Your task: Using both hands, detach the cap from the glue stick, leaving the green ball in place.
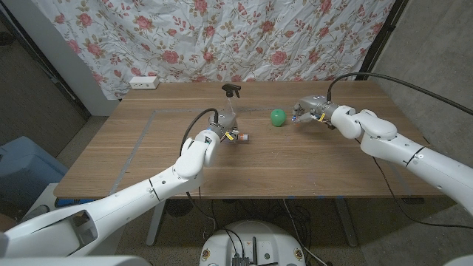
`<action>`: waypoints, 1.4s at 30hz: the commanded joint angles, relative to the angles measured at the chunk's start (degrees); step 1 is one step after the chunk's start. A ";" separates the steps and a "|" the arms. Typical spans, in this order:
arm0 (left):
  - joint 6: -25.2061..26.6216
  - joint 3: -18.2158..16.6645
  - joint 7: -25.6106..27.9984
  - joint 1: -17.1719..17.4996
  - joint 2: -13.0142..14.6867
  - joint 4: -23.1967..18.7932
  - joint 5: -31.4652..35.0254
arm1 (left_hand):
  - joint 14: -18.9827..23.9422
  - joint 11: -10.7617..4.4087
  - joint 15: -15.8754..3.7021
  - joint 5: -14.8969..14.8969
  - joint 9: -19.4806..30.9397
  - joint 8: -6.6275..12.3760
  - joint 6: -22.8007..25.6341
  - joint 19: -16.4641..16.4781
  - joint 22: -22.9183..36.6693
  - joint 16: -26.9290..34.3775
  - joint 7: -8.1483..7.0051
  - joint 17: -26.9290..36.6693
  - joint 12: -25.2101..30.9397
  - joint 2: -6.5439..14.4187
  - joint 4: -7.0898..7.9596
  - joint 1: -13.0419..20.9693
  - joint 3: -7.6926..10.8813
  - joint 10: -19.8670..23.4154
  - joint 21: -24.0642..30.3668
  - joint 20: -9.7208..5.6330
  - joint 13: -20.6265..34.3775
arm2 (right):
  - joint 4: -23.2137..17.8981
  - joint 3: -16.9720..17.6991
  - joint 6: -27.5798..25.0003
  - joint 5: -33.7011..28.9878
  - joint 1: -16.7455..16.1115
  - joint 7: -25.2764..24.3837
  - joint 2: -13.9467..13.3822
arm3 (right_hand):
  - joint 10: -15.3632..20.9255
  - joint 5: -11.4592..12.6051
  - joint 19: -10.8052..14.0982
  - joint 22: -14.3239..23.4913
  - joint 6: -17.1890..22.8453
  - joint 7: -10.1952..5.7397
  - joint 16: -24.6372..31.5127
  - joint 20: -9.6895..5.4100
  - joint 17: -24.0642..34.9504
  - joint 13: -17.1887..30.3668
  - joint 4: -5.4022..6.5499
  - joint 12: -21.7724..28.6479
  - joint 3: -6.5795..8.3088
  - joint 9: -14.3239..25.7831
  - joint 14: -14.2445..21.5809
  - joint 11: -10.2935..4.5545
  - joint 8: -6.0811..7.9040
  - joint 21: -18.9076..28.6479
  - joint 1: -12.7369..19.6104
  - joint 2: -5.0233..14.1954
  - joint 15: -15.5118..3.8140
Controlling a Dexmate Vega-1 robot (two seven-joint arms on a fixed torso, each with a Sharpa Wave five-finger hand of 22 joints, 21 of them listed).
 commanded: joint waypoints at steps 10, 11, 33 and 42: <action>-1.61 -2.27 -3.34 1.59 0.23 0.11 4.35 | -0.17 -0.02 -7.09 0.48 0.15 0.46 0.96 -0.47 0.20 0.23 0.29 0.24 0.30 1.04 0.32 -1.43 -0.09 -0.57 -0.01 0.04 0.22 | 2.30 -2.62 -0.79 -4.09 0.87 1.90 0.99 | -0.48 0.25 0.52 0.11 -0.63 -0.11 -0.45 -0.27 0.16 0.16 0.15 -0.56 -0.41 0.02 -0.96 -0.68 -0.70 0.24 -0.40 0.20 -8.62; -1.90 -2.35 -3.44 1.62 0.28 0.13 4.36 | -0.17 -0.02 -7.09 0.48 0.15 0.48 0.99 -0.49 0.20 0.23 0.29 0.24 0.30 1.04 0.33 -1.44 -0.09 -0.58 -0.02 0.03 0.22 | 2.39 -2.72 -0.89 -4.23 0.89 1.97 1.06 | -0.50 0.25 0.54 0.11 -0.65 -0.11 -0.45 -0.26 0.17 0.18 0.10 -0.57 -0.41 0.02 -1.00 -0.68 -0.71 0.25 -0.35 0.19 -8.68; -2.50 -3.44 -5.39 2.50 -0.57 1.08 5.97 | -0.61 -0.02 -7.11 0.46 0.20 0.24 0.04 -1.12 0.18 0.15 -0.38 0.23 0.13 0.77 0.34 -1.94 -0.34 -1.45 -0.08 0.24 0.17 | 3.26 -4.20 -4.03 -5.78 1.80 4.85 2.46 | -2.70 0.15 0.28 0.12 -2.33 -0.20 -1.35 0.11 0.08 0.31 0.08 -1.69 -0.98 -0.09 -2.01 -0.53 -1.72 0.20 -1.09 -0.43 -8.25; -2.88 -3.41 -6.47 2.37 -0.72 1.28 6.73 | -1.10 0.01 -7.17 0.42 0.11 -0.07 -0.89 -1.37 0.18 0.02 -0.23 0.20 -0.14 0.43 0.41 -2.52 -0.60 -2.62 -0.06 0.28 0.08 | 3.04 -4.66 -5.87 -5.46 2.27 7.14 2.83 | -5.74 0.33 -0.35 0.14 -5.47 -0.25 -2.33 0.85 0.09 0.60 0.06 -3.04 -1.62 -0.20 -3.30 -0.43 -3.42 0.06 -1.99 -1.56 -8.15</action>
